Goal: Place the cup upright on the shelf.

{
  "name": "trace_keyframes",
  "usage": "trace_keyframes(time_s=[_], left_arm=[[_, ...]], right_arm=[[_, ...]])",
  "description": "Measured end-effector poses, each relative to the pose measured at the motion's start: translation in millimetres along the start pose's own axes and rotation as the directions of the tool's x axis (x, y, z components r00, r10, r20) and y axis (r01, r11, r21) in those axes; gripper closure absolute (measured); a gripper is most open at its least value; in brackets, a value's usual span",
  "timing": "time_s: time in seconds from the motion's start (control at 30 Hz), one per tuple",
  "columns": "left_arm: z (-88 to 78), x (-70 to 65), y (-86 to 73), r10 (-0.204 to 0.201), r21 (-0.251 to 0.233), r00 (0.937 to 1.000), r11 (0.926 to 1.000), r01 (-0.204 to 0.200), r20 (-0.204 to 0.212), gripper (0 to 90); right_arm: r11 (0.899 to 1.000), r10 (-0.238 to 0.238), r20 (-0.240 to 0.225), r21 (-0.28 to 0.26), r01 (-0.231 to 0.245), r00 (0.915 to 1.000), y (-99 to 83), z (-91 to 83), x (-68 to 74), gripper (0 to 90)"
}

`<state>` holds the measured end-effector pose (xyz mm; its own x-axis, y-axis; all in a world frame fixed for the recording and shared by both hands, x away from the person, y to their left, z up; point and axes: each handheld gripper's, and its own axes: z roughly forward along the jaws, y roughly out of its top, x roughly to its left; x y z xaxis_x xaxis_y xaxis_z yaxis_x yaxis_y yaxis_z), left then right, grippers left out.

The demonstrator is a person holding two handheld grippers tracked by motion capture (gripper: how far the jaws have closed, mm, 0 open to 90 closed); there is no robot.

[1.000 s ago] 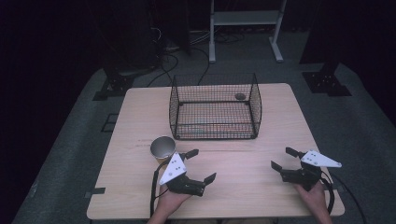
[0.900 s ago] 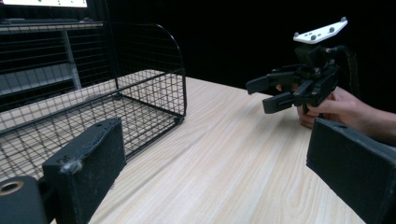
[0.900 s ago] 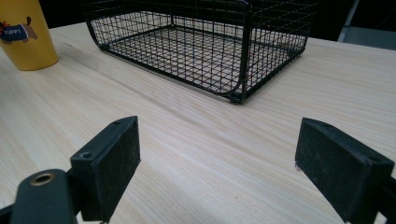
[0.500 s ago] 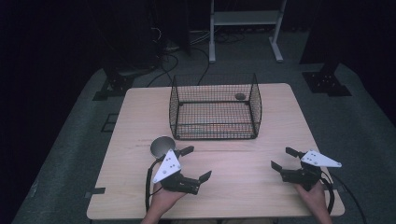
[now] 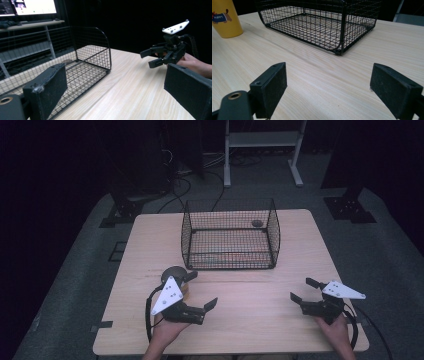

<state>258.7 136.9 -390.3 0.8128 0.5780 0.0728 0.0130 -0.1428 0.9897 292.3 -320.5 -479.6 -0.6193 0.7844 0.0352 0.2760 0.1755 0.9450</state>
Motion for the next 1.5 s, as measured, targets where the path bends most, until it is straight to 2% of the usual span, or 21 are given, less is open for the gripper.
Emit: trace_keyframes(time_s=[0.3,0.5,0.83,1.1,1.5], left_arm=[[-10.4,6.4,5.9,0.018,-0.003,0.9993,0.9998,-0.018,-0.032,4.1],[-19.1,11.9,9.4,0.030,-0.009,0.9972,0.9995,-0.031,-0.069,4.0],[-31.9,26.5,7.5,0.036,0.005,0.9900,0.9993,-0.036,-0.136,3.6],[-37.6,39.4,-0.6,0.022,0.037,0.9841,0.9992,-0.016,-0.176,3.0],[-41.1,53.0,-12.0,0.006,0.070,0.9773,0.9975,0.009,-0.212,2.6]], right_arm=[[1.000,-0.002,0.000,0.000,0.002,1.0000,0.0,0.1,0.0,13.0],[1.000,-0.003,0.001,0.001,0.003,1.0000,0.0,0.1,0.3,13.0],[1.000,-0.003,0.001,0.002,0.003,1.0000,0.1,0.2,0.3,13.1],[1.000,-0.004,0.001,0.002,0.004,1.0000,0.1,0.2,0.4,13.1],[1.000,-0.003,0.001,0.002,0.003,1.0000,0.1,0.2,0.4,13.1]])
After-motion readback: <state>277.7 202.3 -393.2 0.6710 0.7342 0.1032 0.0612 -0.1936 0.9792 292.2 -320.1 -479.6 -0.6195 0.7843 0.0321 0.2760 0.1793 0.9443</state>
